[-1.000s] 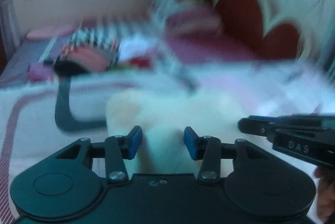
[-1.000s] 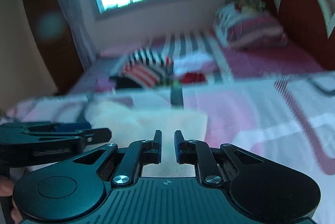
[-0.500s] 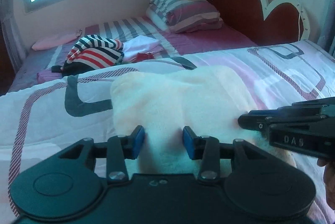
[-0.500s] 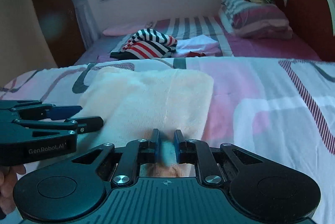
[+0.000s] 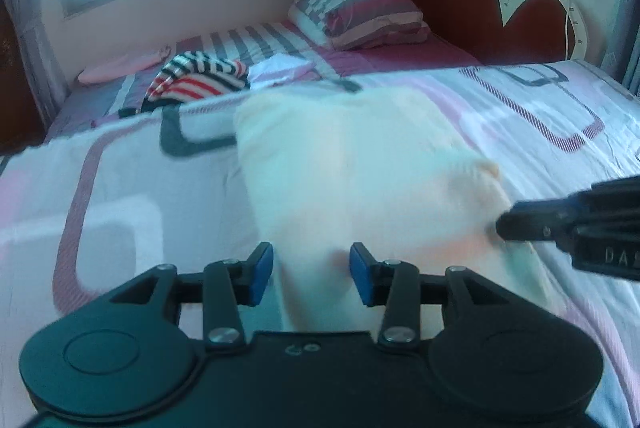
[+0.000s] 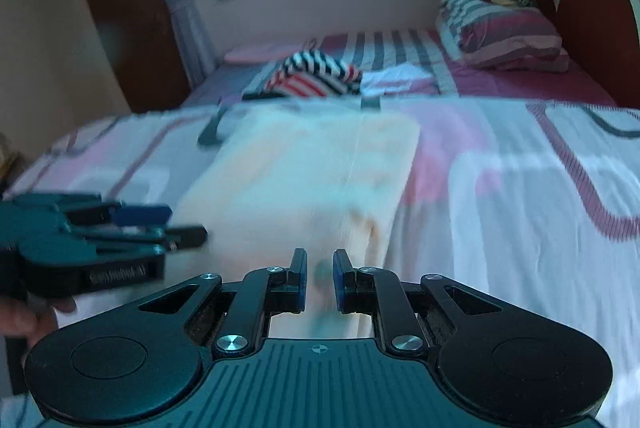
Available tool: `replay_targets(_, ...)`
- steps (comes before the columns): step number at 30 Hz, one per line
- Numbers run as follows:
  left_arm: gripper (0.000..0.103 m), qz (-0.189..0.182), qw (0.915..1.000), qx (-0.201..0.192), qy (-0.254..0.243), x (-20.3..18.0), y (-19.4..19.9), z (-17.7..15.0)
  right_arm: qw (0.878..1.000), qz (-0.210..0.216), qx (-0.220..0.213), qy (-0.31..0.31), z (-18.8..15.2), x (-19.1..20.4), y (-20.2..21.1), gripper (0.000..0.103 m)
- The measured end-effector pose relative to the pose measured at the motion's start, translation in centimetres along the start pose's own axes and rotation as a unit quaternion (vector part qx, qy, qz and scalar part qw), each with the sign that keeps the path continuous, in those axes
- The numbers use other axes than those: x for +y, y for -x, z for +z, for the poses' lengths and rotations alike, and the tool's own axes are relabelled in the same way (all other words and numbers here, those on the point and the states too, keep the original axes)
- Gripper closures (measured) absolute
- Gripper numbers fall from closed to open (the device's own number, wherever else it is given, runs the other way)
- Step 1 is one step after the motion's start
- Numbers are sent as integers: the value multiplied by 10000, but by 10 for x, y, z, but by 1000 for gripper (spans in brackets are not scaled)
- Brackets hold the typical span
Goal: Fold small clothes
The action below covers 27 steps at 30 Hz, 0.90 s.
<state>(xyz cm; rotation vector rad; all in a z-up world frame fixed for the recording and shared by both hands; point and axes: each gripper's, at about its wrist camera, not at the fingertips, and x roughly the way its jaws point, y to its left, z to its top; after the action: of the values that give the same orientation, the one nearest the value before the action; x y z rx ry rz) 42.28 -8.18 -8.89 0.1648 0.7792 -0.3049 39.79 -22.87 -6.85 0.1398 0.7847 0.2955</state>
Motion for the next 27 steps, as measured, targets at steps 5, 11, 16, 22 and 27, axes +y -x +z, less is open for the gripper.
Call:
replay_targets(5, 59, -40, 9997, 130, 202, 3, 18, -36, 9999, 23, 125, -111, -32, 5, 14, 89)
replay_targets(11, 32, 22, 9999, 26, 109, 2, 27, -31, 9993, -74, 257, -251, -37, 2, 11, 89)
replay_targets(16, 4, 72, 9990, -421, 149, 16, 31, -10, 9955, -189, -283, -886, -19, -23, 23, 17)
replay_targets(22, 19, -490, 9939, -184, 968, 46, 5, 8, 9921, 35, -379, -1193, 7, -48, 6, 38)
replay_targets(27, 28, -671, 9907, -53, 1180, 49, -15, 9, 9906, 242, -216, -1329, 19, -52, -24, 53)
